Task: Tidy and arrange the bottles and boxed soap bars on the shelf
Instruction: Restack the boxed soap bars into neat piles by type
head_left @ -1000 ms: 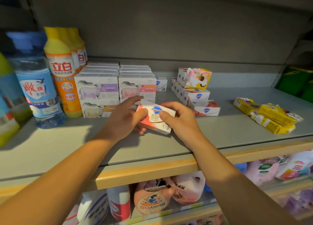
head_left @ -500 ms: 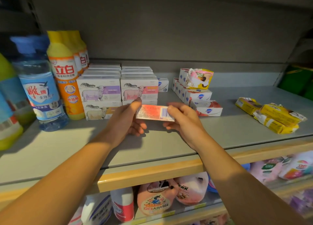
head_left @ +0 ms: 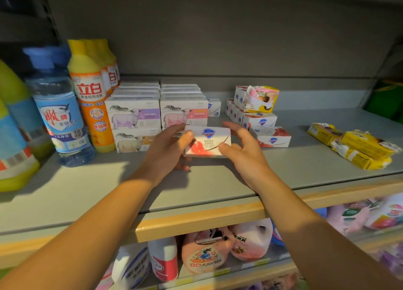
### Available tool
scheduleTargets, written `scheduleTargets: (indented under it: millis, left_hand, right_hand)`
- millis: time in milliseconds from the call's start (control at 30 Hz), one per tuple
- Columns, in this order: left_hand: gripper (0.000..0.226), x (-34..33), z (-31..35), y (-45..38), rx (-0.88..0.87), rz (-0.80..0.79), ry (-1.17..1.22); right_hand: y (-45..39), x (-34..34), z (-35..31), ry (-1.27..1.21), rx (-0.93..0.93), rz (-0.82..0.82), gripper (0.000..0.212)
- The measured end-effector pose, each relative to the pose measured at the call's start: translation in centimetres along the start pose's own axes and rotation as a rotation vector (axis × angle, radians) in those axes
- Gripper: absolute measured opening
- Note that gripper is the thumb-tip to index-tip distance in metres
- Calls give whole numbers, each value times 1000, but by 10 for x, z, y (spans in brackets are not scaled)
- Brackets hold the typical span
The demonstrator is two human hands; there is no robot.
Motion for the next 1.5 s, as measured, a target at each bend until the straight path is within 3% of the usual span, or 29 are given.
scheduleTargets:
  millis: [133, 267, 400, 600, 867, 1067, 1200, 1367, 1500]
  left_hand:
    - [23, 3, 2, -1, -135, 70, -108]
    - [41, 5, 9, 3, -383, 76, -261]
    - [40, 3, 15, 7, -465, 42, -351]
    - [46, 2, 15, 9, -471, 14, -375]
    - [35, -4, 4, 8, -341, -120, -430]
    - [39, -2, -8, 3, -241, -158, -893]
    - [44, -5, -10, 8, -282, -255, -1017]
    - [49, -6, -10, 8, -306, -252, -1024]
    - [44, -6, -13, 6, -310, -248, -988]
  right_hand:
    - [2, -4, -1, 136, 96, 66, 60]
    - [4, -5, -6, 341, 276, 199, 55]
    - [8, -2, -10, 485, 395, 297, 49]
    - [11, 0, -11, 536, 407, 332, 46]
    - [10, 3, -10, 771, 377, 158, 43]
    - [-12, 41, -10, 1033, 200, 127, 43]
    - [-22, 45, -13, 1317, 300, 76, 52]
    - [-42, 39, -6, 1510, 454, 82, 49]
    - [-84, 33, 4, 1590, 361, 52, 52]
Point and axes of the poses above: each hand's wrist, its own y-axis away from the middle knuckle, its own x-axis out of the back of the hand, z = x × y, the point moved 2 cm from there along -y, towards the middle knuckle, and after that the axes turned 6 degrees about y, right-handed, at the moved point
